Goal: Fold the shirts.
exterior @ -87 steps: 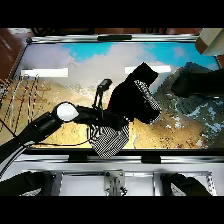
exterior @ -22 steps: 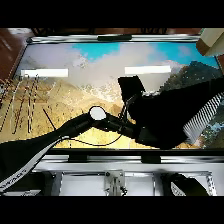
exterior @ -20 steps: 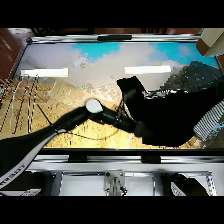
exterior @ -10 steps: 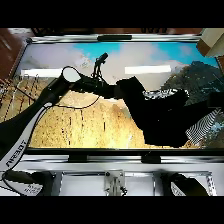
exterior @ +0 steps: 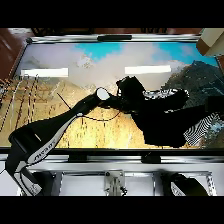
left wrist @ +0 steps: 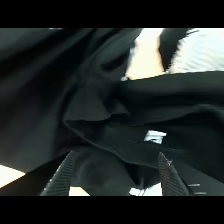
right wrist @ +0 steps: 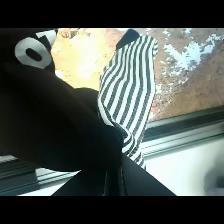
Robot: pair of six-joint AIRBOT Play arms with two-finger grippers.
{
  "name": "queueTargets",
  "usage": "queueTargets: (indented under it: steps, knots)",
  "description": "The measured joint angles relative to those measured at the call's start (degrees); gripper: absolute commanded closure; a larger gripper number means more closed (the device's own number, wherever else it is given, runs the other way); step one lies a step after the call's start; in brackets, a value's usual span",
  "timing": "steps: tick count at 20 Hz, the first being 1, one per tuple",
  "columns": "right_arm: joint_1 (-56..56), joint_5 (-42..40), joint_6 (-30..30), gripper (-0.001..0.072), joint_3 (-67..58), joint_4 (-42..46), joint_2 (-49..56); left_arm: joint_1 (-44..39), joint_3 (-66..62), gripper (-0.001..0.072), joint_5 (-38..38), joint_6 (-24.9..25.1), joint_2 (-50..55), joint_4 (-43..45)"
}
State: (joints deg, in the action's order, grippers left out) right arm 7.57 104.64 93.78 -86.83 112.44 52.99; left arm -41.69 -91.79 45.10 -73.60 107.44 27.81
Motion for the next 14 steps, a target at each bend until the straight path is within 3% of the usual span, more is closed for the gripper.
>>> queueTargets:
  steps: [6,14]
  knots:
    - [0.00,-0.66,0.11,0.0650,-0.02,-4.15,-3.21,-2.89,-1.42,0.0105,-6.95,3.21,3.65,-1.07]
    - [0.00,-3.39,0.28,0.0650,0.00,-8.72,-4.35,-2.38,-1.79,0.0118,-8.11,4.57,4.85,2.49]
